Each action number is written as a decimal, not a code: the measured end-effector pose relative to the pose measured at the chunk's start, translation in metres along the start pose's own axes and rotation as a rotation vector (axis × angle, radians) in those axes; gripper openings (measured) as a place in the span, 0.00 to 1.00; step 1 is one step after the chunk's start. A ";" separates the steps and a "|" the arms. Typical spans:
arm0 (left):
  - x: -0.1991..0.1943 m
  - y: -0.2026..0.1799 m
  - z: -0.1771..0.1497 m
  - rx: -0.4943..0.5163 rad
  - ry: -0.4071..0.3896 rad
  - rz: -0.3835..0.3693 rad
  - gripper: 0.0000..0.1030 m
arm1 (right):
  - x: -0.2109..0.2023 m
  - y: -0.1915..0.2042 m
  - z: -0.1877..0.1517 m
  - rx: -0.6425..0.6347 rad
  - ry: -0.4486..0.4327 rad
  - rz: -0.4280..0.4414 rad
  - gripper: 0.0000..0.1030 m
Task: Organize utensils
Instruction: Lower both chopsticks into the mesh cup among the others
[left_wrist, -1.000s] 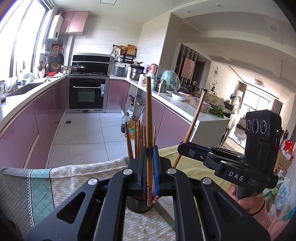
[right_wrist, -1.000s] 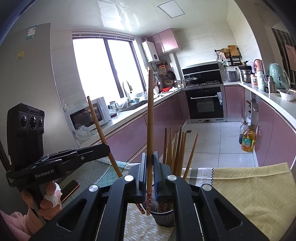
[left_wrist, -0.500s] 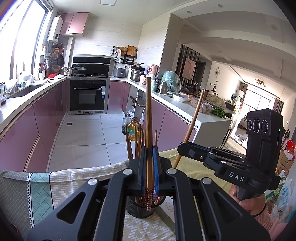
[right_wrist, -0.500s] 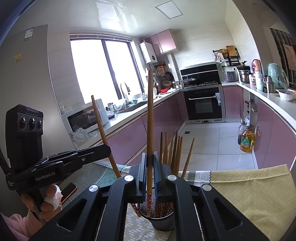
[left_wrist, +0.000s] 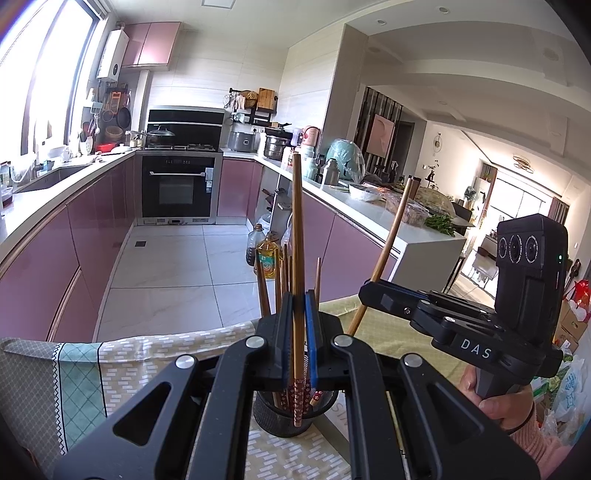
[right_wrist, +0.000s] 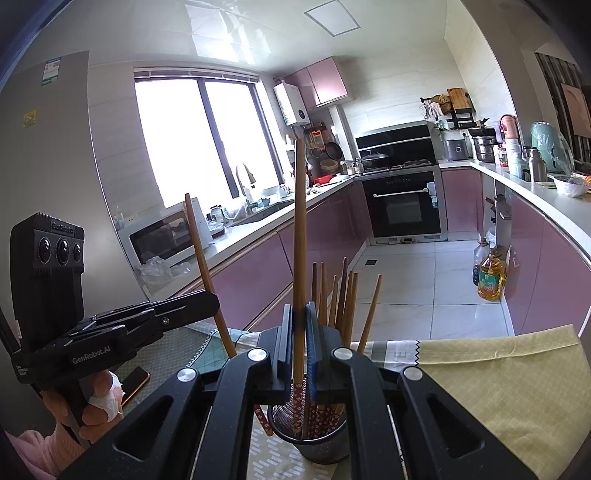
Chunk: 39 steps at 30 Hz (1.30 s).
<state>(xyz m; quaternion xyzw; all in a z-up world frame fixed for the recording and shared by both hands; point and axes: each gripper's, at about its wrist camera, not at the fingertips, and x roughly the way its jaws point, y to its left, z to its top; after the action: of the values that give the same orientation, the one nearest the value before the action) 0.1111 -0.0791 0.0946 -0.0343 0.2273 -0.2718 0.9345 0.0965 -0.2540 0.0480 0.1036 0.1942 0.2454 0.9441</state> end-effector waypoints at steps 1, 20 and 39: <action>0.000 0.000 0.000 0.000 0.001 0.000 0.07 | 0.000 -0.001 0.000 0.001 0.001 -0.001 0.06; 0.006 0.001 0.009 -0.019 -0.023 -0.002 0.07 | 0.008 -0.007 -0.001 0.013 0.005 -0.009 0.06; 0.025 0.009 -0.001 -0.008 0.036 0.029 0.07 | 0.025 -0.011 -0.009 0.025 0.044 -0.015 0.06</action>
<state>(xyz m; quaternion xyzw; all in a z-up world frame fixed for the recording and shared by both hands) 0.1336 -0.0845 0.0825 -0.0298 0.2455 -0.2578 0.9340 0.1172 -0.2499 0.0293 0.1087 0.2186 0.2380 0.9401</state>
